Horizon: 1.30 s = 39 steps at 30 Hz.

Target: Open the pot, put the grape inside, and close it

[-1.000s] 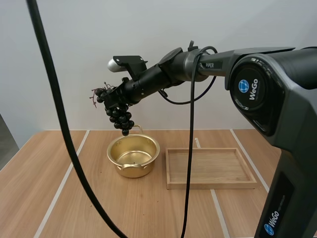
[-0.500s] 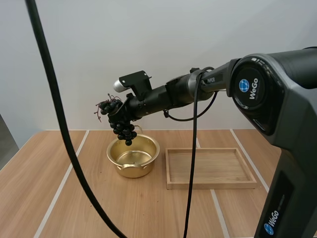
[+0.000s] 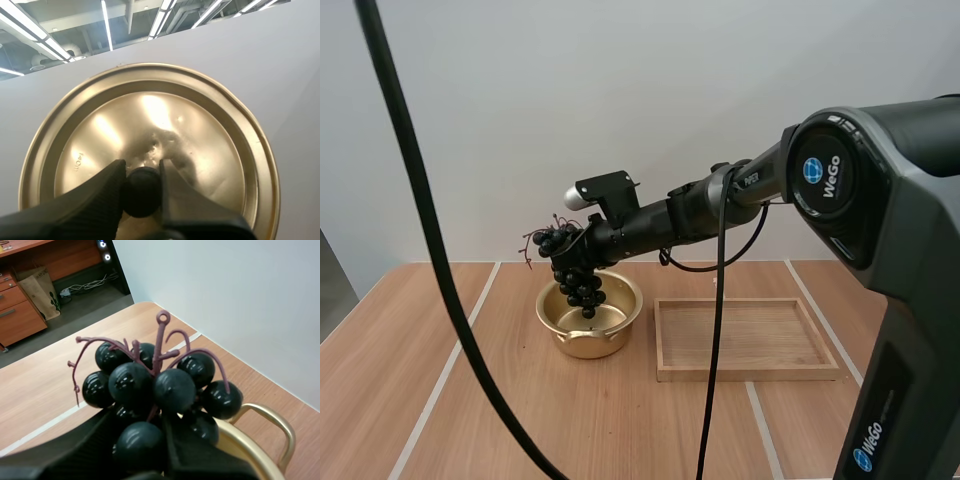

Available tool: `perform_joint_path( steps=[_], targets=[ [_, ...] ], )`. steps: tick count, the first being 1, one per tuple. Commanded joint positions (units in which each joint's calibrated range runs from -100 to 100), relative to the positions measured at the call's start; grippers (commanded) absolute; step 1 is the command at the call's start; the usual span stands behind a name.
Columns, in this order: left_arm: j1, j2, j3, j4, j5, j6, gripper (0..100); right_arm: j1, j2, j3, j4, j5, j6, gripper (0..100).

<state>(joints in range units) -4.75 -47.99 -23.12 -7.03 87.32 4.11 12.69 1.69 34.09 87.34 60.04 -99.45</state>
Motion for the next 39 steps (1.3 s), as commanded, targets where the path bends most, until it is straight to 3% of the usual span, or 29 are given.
perform_joint_path(
  steps=[1,10,22,28,39],
  targets=[
    [-0.15,-0.31,-0.46,0.0,-0.3,-0.3,0,-0.2,1.4,0.42,1.06,0.45,-0.55,0],
    [-0.15,-0.31,-0.46,0.0,0.06,-0.3,0,-0.22,5.37,0.96,1.42,0.38,-0.55,0],
    [-0.15,-0.31,-0.46,0.0,0.06,-0.3,0,-0.3,5.37,5.68,-5.06,-3.54,-0.55,0],
    [-0.15,-0.31,-0.46,0.0,0.06,-0.3,0,-0.3,5.37,5.68,-11.99,-7.21,-0.55,0],
    [-0.15,-0.31,-0.46,0.0,0.06,-0.3,0,-0.3,5.37,5.68,-20.89,-13.5,7.33,0]
  ],
)
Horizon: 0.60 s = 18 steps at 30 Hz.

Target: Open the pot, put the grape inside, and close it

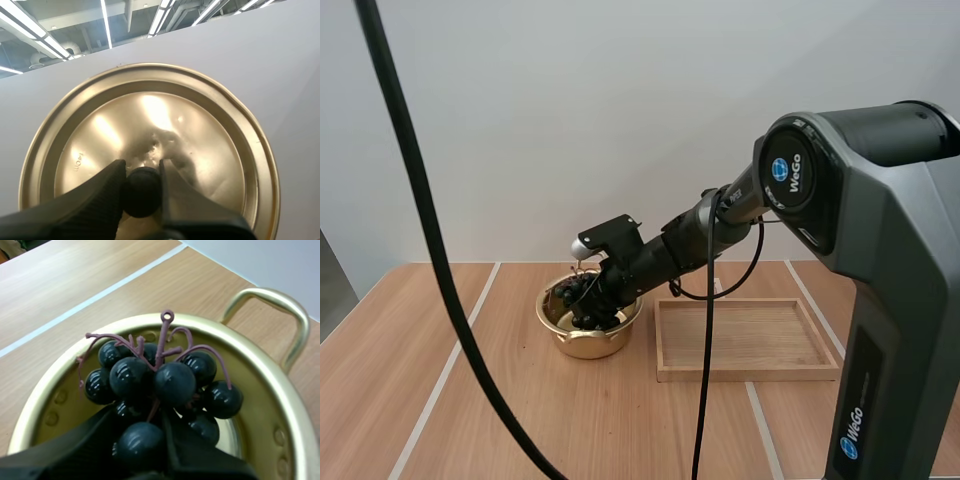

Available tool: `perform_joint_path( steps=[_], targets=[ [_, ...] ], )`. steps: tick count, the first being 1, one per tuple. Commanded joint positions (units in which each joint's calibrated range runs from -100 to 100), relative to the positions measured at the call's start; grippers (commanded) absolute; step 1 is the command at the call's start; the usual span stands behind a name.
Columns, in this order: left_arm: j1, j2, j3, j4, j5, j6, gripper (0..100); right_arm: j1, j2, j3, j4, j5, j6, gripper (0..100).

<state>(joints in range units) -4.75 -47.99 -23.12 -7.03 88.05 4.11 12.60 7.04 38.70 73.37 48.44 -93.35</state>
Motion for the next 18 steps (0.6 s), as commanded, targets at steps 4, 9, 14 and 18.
perform_joint_path(
  steps=[4,9,14,18],
  targets=[
    [-0.15,-0.31,-0.46,0.0,-0.66,-0.3,0,-0.21,0.02,1.06,-12.72,-3.68,5.46,0],
    [-0.15,-0.31,-0.46,0.0,-0.66,-0.3,0,-0.21,0.02,1.06,-14.08,-3.68,6.52,0],
    [-0.15,-0.31,-0.46,0.0,-0.66,-0.3,0,0.51,0.07,0.9,-15.52,-4.92,7.32,0],
    [-0.15,-0.31,-0.46,0.0,-0.66,-0.3,0,1.24,0.47,0.9,-15.73,-6.26,7.68,0]
  ],
)
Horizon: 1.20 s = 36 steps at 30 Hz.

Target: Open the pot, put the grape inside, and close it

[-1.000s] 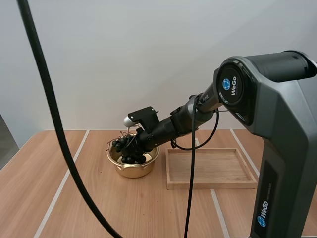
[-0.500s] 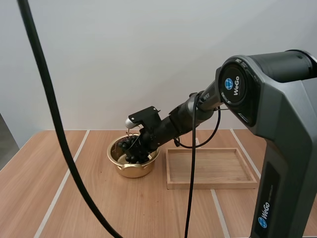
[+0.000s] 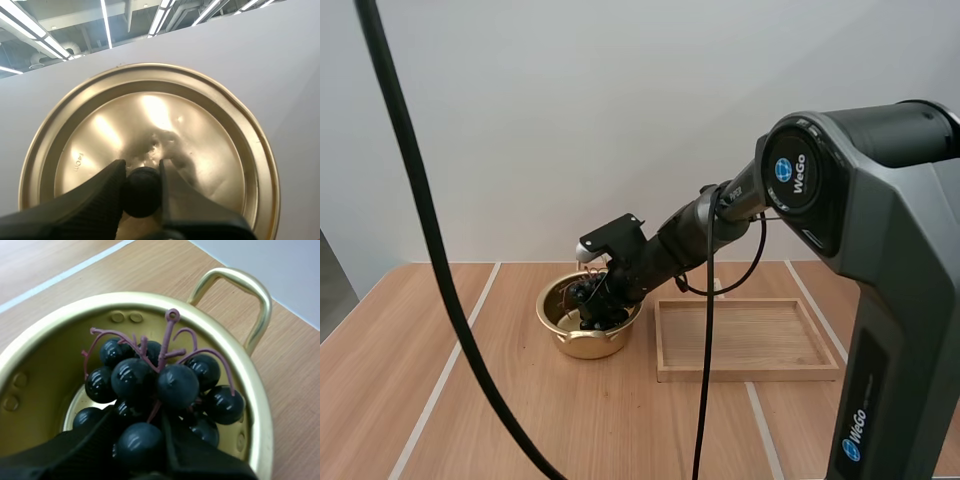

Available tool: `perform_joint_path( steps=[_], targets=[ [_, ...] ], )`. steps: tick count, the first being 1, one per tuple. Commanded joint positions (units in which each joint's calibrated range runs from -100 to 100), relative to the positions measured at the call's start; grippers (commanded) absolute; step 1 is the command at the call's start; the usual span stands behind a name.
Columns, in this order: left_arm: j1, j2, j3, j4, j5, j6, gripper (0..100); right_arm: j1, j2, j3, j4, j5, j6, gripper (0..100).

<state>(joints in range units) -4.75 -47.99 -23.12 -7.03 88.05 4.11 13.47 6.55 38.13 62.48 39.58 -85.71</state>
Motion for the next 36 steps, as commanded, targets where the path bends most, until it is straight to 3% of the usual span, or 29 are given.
perform_joint_path(
  steps=[1,6,26,27,28,30,31,36],
  targets=[
    [-0.15,-0.31,-0.46,0.0,-0.66,-0.3,0,0.53,1.45,1.3,-5.02,2.6,0.13,0],
    [-0.15,-0.31,-0.46,0.0,-0.66,-0.3,0,0.53,5.76,-1.53,-6.43,3.23,3.29,0],
    [-0.15,-0.31,-0.46,0.0,-0.66,-0.3,0,0.53,8.14,-2.72,-7.09,4.04,3.4,0],
    [-0.15,-0.31,-0.46,0.0,-0.66,-0.3,0,0.53,8.14,-2.72,-7.09,4.04,3.4,33],
    [-0.15,-0.31,-0.46,0.0,-0.66,-0.3,0,0.53,8.14,-2.72,-7.09,4.04,3.4,46],
    [-0.15,-0.31,-0.46,0.0,-0.66,-0.3,0,0.53,8.14,-2.72,-7.09,4.04,3.4,90],
    [-0.15,-0.31,-0.46,0.0,-0.66,-0.3,0,0.53,8.14,-2.72,-7.09,4.04,3.4,100],
    [-0.15,-0.31,-0.46,0.0,-0.66,-0.3,0,0.53,8.14,-2.72,-5.32,3.69,3.73,100]
  ],
)
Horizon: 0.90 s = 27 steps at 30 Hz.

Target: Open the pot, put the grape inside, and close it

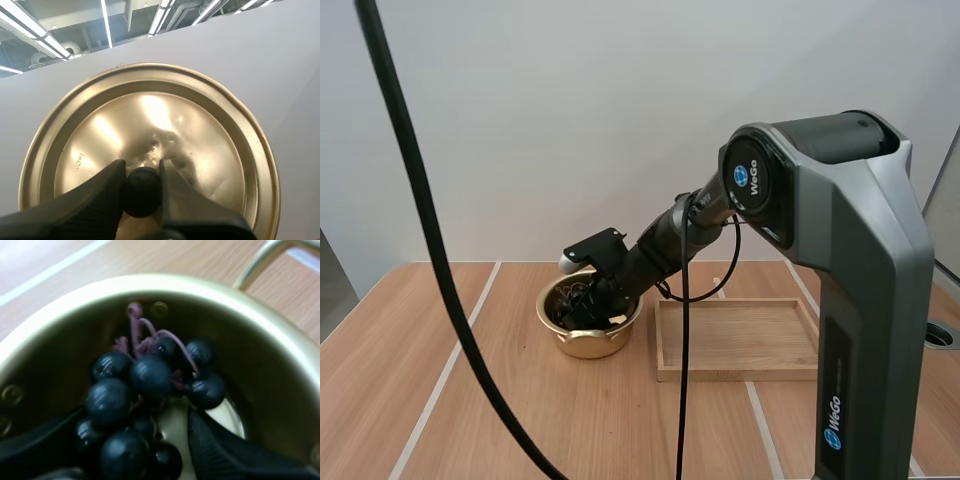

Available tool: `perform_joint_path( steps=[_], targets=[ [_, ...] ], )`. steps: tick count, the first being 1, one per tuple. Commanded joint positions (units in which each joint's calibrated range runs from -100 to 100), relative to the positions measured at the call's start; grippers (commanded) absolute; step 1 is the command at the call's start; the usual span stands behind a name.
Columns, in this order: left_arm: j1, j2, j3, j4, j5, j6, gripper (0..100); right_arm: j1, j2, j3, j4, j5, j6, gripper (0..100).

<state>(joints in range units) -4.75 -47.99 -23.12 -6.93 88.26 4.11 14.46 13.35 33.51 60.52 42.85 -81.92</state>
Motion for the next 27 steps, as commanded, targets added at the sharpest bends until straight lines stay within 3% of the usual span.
perform_joint_path(
  steps=[1,11,27],
  targets=[
    [-0.15,-0.31,-0.46,-0.1,-0.88,-0.3,0,-0.45,1.35,1.8,-3.23,0.08,-0.06,100],
    [-0.15,-0.31,-0.46,-0.1,-0.98,-0.21,0,-0.45,0.91,1.49,-3.23,0.72,0.02,100],
    [-0.15,-0.31,-0.46,-0.1,-0.98,0.03,0,-0.45,-8.98,1.49,-3.9,3.71,0.83,100]
  ],
)
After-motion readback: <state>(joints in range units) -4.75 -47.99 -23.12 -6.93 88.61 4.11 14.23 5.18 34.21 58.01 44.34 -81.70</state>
